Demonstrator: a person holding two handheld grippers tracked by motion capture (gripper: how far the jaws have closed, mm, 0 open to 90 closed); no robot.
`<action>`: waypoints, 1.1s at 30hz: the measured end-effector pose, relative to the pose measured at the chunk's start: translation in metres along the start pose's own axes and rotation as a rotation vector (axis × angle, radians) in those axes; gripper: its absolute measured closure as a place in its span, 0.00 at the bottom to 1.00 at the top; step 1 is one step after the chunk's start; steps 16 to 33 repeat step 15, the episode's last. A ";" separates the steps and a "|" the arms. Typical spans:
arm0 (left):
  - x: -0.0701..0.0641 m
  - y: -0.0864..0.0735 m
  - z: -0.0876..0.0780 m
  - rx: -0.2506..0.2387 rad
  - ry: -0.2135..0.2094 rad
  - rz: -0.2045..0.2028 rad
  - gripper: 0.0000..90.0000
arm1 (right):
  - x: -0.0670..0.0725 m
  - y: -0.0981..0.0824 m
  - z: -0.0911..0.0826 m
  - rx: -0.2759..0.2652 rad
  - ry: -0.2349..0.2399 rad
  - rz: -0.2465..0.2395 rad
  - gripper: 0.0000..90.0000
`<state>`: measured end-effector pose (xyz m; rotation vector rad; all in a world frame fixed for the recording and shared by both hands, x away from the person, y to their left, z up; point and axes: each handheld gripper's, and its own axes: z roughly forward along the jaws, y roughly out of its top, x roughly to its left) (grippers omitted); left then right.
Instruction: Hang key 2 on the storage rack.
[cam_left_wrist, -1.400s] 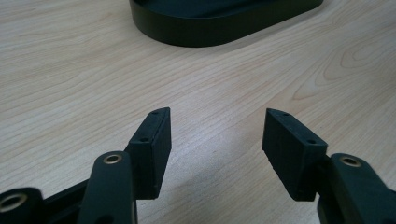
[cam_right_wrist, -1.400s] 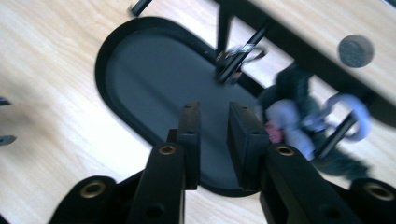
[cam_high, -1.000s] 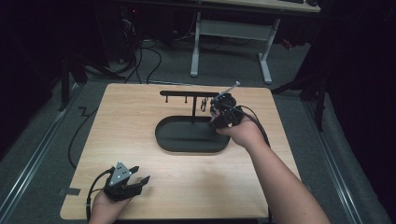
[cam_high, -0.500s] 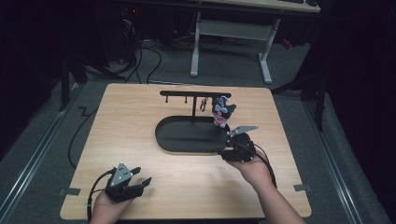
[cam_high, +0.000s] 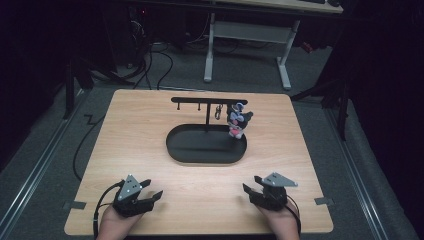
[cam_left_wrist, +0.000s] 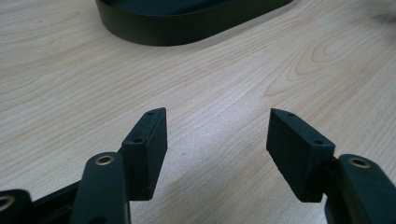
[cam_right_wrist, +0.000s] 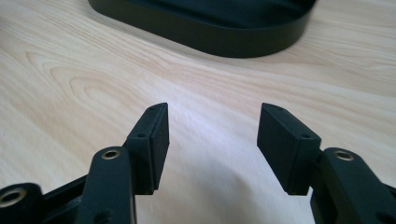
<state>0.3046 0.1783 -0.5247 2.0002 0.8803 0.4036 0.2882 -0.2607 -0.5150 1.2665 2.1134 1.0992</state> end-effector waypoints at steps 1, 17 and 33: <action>0.000 0.000 0.000 -0.001 -0.002 -0.003 0.43 | 0.000 -0.006 -0.005 -0.013 -0.002 -0.002 0.50; -0.006 0.000 0.003 0.005 -0.005 -0.013 0.41 | -0.010 -0.008 -0.004 -0.016 0.011 0.021 0.48; -0.006 0.000 0.003 0.005 -0.005 -0.013 0.41 | -0.010 -0.008 -0.004 -0.016 0.011 0.021 0.48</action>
